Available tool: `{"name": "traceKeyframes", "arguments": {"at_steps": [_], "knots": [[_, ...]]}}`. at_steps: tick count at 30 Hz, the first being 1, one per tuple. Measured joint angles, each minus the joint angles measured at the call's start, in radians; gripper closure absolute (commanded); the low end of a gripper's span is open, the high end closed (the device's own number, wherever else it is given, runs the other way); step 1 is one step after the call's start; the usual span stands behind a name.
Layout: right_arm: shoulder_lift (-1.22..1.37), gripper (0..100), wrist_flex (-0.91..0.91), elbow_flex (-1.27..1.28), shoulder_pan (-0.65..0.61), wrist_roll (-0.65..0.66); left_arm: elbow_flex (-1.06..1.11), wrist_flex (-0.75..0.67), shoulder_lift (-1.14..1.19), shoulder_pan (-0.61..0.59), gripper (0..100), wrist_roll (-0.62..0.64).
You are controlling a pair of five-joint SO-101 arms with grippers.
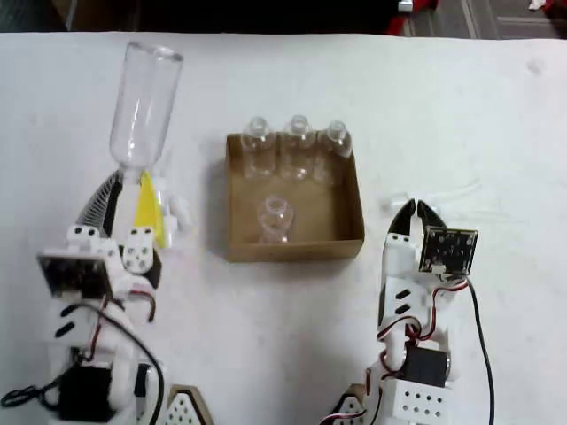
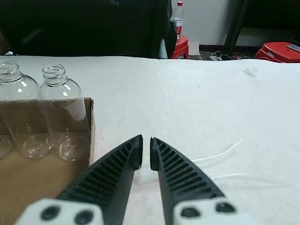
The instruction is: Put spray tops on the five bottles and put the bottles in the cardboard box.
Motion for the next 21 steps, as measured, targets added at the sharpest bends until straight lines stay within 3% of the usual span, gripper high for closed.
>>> {"name": "traceKeyframes", "arguments": {"at_steps": [5, 12, 16, 21], "knots": [[0.0, 98.1, 0.0, 0.009, 0.0, 0.0, -0.118, 0.115, -0.009, 0.173, 97, -0.094], [0.0, 98.1, 0.0, 0.009, 0.0, 0.0, -0.095, 0.198, -0.014, 0.471, 96, -0.232], [0.0, 98.1, 0.0, 0.009, 0.0, 0.0, -0.106, 0.33, -0.009, 0.523, 96, -0.276], [0.0, 98.1, 0.0, 0.009, 0.0, 0.0, -0.172, 0.605, -0.023, 0.545, 97, -0.486]]}}
